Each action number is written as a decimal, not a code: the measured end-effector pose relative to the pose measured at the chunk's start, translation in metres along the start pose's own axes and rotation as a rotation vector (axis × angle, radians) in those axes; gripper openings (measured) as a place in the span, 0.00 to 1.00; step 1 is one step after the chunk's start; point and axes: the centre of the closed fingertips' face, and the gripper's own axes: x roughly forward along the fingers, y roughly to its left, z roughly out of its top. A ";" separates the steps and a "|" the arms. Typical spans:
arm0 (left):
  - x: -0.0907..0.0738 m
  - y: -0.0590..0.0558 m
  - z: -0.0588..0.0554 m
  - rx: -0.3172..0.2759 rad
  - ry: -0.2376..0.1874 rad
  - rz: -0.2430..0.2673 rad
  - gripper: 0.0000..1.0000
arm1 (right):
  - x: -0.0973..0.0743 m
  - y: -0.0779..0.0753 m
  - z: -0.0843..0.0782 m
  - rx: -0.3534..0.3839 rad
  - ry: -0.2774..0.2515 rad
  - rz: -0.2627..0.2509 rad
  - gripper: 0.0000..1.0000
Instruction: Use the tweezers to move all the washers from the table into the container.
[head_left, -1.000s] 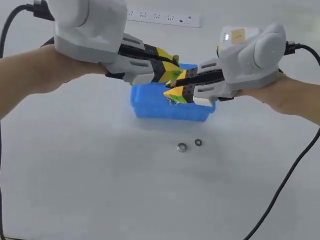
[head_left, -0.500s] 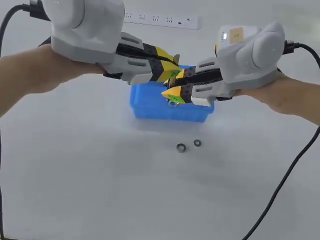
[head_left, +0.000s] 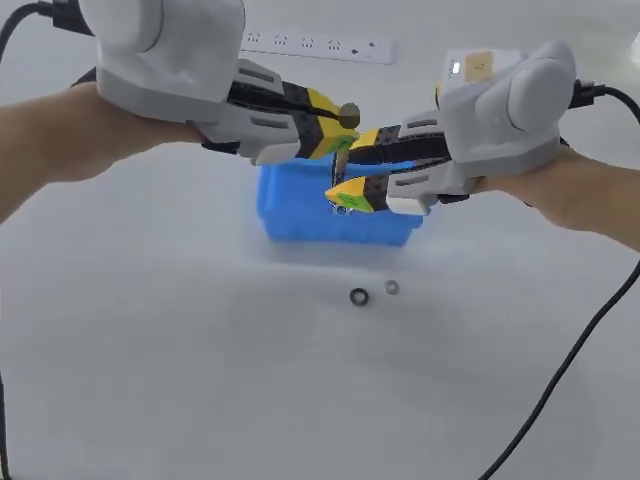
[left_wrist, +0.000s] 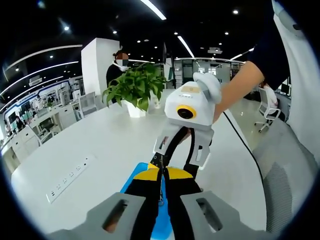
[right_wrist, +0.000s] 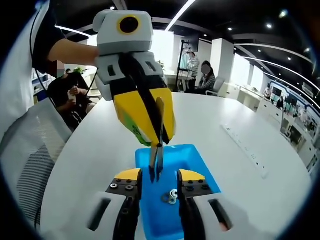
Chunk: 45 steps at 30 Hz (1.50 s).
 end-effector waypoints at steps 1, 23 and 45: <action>-0.001 0.000 0.001 0.000 0.000 0.001 0.06 | -0.003 0.000 -0.001 0.005 -0.001 -0.009 0.32; -0.012 -0.034 0.011 0.018 -0.006 -0.014 0.06 | -0.048 0.025 -0.016 0.091 0.005 -0.089 0.50; -0.002 -0.086 -0.011 -0.015 0.012 -0.066 0.06 | -0.074 0.067 -0.047 0.189 0.029 -0.096 0.52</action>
